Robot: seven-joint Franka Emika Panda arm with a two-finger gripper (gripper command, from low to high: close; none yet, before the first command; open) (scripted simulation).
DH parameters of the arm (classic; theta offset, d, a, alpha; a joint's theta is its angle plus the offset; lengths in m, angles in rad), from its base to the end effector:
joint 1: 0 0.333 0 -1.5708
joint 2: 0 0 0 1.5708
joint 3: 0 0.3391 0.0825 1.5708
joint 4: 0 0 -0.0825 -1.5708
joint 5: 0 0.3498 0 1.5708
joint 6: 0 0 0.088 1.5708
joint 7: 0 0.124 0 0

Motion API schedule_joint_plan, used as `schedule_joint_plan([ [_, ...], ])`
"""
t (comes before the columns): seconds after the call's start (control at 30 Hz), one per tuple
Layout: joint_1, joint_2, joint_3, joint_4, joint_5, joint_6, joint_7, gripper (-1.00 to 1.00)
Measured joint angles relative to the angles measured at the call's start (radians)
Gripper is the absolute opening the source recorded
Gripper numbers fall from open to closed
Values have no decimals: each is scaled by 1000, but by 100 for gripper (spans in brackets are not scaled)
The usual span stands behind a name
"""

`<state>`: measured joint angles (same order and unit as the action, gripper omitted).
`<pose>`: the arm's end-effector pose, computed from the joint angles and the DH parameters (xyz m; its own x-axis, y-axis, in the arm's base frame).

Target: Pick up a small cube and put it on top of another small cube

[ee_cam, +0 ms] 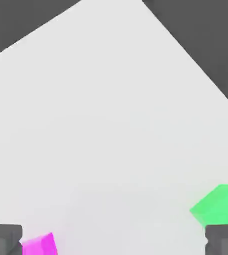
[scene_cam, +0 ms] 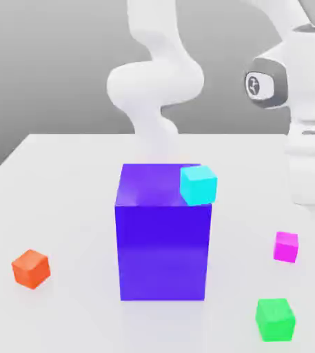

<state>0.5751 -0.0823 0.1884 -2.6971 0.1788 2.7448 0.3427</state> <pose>0.2967 0.2748 0.3045 0.9635 0.2517 0.0913 0.2611 -0.9589 -0.1112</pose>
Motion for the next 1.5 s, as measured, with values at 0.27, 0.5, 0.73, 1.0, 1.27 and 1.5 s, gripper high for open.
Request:
schedule_joint_plan([
  [0.27, 103, 196, -8, -75, -268, 144, 120, 0],
  [0.5, 196, 382, -123, -41, -370, 292, 197, -100],
  [0.73, 191, 367, -119, -43, -372, 280, 197, -100],
  [1.0, 139, 160, -52, -71, -221, 100, 75, -100],
  [1.27, 33, 181, -105, 57, -205, -6, -30, -100],
  [1.5, -46, 211, -167, 176, -187, -96, -129, -100],
])
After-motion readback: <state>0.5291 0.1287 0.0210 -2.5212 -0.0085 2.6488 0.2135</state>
